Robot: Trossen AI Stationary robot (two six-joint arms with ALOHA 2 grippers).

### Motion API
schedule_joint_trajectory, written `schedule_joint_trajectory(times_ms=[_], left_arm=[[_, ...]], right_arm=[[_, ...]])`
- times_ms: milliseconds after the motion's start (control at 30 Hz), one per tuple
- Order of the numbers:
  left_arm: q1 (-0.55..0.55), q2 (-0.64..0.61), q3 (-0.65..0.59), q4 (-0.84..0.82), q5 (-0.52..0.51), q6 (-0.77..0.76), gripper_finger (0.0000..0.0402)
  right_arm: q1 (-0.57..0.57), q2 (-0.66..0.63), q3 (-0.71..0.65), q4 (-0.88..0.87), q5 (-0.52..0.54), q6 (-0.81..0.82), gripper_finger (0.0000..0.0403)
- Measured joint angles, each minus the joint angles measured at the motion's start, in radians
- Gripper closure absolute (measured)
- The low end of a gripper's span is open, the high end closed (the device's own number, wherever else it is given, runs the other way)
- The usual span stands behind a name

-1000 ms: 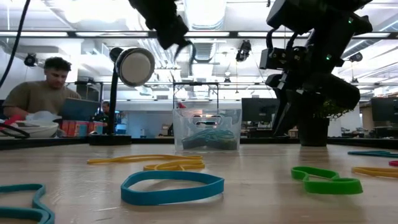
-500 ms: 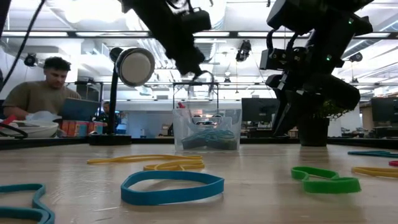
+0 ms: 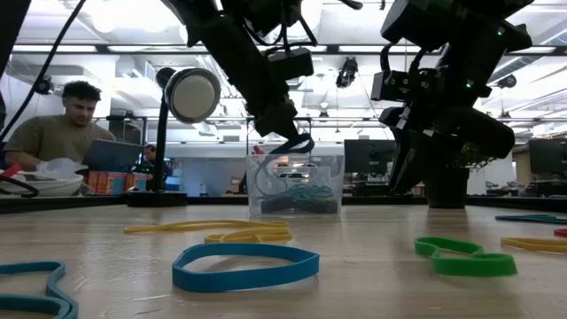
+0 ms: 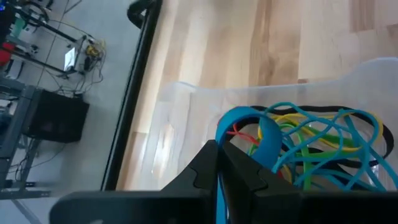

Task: Pick and place rubber bands into bin
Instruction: Put blue rubberband into the transparent bin

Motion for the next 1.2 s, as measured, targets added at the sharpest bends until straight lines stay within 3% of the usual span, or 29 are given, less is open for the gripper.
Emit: schedule_joint_trajectory(times_ms=[167, 433, 600, 833, 1033, 1200], left_arm=[[0.0, -0.002, 0.0, -0.003, 0.035, 0.008, 0.0388], [0.0, -0.007, 0.0, -0.003, 0.05, 0.007, 0.0291], [-0.004, -0.037, 0.0, -0.002, 0.048, 0.002, 0.0256], [-0.058, -0.125, 0.0, -0.055, 0.048, -0.019, 0.0248], [-0.161, -0.221, -0.005, -0.207, 0.047, -0.17, 0.0248], [-0.263, -0.261, -0.049, -0.236, 0.046, -0.21, 0.0249]], right_arm=[[0.0, 0.0, -0.001, 0.001, 0.0, 0.0, 0.0331], [0.0, 0.0, -0.001, 0.001, 0.0, 0.0, 0.0337], [0.0, 0.0, -0.001, 0.002, 0.0, 0.001, 0.0332], [0.0, 0.0, -0.001, -0.025, -0.003, 0.043, 0.0325], [0.001, 0.0, -0.001, -0.237, -0.045, 0.156, 0.0325], [0.001, -0.007, -0.001, -0.375, -0.122, 0.225, 0.0332]])
